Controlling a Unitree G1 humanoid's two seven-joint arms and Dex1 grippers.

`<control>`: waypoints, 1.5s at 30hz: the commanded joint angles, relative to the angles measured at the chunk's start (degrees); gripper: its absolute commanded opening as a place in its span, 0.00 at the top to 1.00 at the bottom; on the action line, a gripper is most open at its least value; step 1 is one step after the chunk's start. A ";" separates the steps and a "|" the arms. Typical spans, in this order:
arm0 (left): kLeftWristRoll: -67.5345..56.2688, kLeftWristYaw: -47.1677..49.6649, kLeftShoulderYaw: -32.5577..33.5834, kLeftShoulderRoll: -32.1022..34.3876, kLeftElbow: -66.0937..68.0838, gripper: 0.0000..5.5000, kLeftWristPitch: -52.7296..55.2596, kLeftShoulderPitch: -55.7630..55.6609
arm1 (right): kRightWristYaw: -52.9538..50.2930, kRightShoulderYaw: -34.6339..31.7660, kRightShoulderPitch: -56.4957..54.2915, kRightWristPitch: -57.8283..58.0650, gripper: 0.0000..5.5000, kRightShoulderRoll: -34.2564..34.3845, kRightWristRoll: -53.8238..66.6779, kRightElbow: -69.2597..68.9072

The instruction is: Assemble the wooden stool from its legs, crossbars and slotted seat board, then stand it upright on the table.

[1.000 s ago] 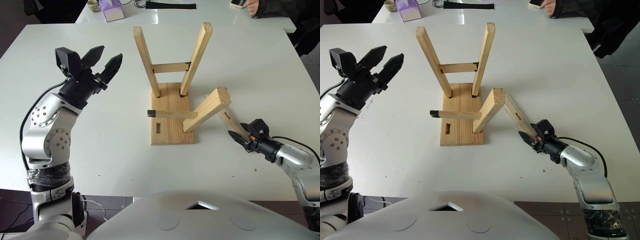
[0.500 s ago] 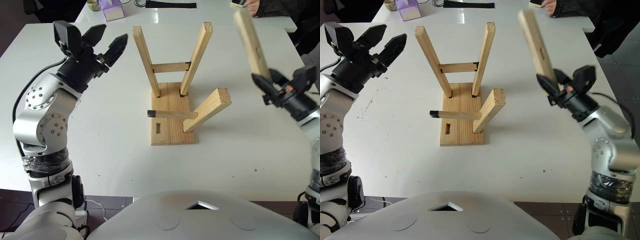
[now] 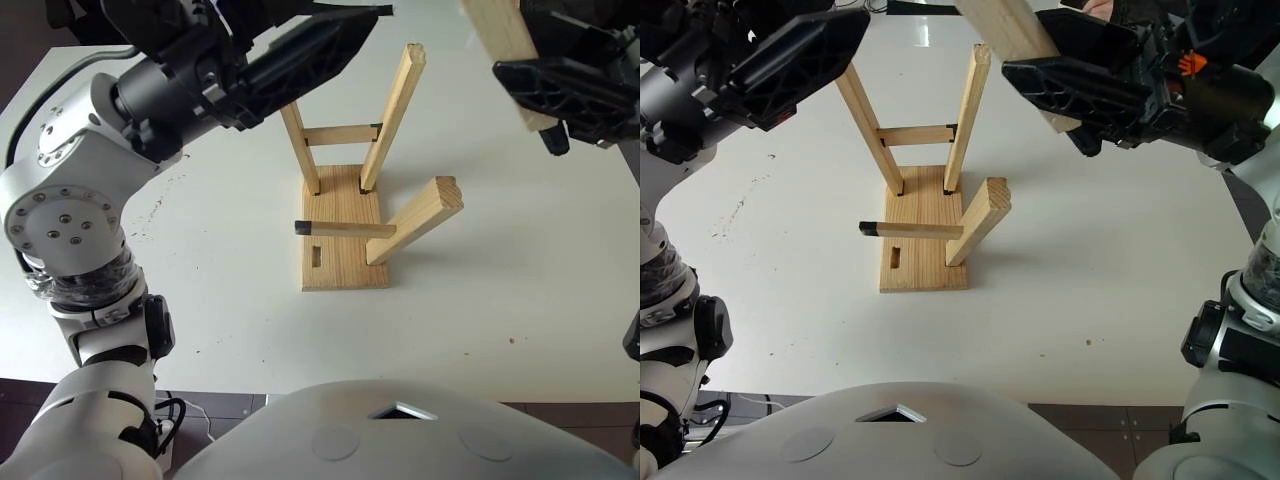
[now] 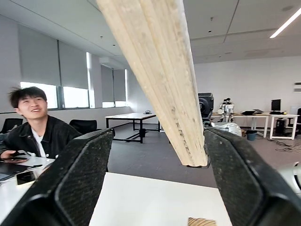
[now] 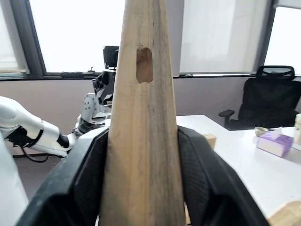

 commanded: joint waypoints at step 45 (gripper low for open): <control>0.62 -7.14 -5.68 2.39 -5.51 0.37 -1.88 1.51 | 26.83 17.57 -15.91 -0.81 0.63 -3.72 -17.10 6.90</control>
